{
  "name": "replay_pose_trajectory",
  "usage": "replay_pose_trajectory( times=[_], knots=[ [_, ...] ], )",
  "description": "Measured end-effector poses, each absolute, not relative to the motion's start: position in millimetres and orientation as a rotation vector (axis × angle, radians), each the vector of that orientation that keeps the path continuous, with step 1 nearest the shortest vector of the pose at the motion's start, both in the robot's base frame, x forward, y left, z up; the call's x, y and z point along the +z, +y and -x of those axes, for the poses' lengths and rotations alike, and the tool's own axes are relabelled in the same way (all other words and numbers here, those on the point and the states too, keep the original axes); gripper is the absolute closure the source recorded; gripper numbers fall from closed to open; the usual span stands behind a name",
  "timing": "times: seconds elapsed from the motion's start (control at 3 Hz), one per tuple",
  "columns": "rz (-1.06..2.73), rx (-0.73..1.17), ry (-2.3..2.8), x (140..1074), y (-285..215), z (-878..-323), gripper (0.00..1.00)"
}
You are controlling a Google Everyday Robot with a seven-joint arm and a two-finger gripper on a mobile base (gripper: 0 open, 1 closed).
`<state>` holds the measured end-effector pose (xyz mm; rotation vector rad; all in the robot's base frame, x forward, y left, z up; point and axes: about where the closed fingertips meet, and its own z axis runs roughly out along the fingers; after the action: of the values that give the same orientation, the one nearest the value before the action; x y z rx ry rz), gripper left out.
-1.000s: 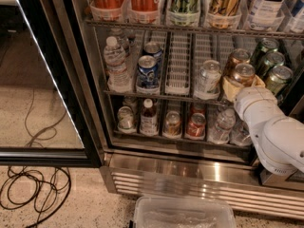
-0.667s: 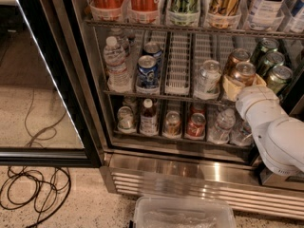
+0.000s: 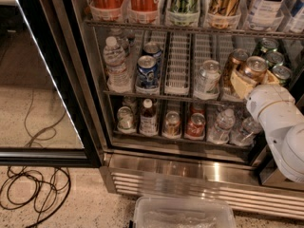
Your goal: Pick orange can from middle shelf of fridge
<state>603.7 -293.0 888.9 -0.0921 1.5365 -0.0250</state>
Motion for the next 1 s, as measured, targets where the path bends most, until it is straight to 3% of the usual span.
replay_pose_trajectory(
  times=[1.0],
  knots=[
    [0.282,0.088,1.679,883.6,-271.3,-549.8,1.00]
  ],
)
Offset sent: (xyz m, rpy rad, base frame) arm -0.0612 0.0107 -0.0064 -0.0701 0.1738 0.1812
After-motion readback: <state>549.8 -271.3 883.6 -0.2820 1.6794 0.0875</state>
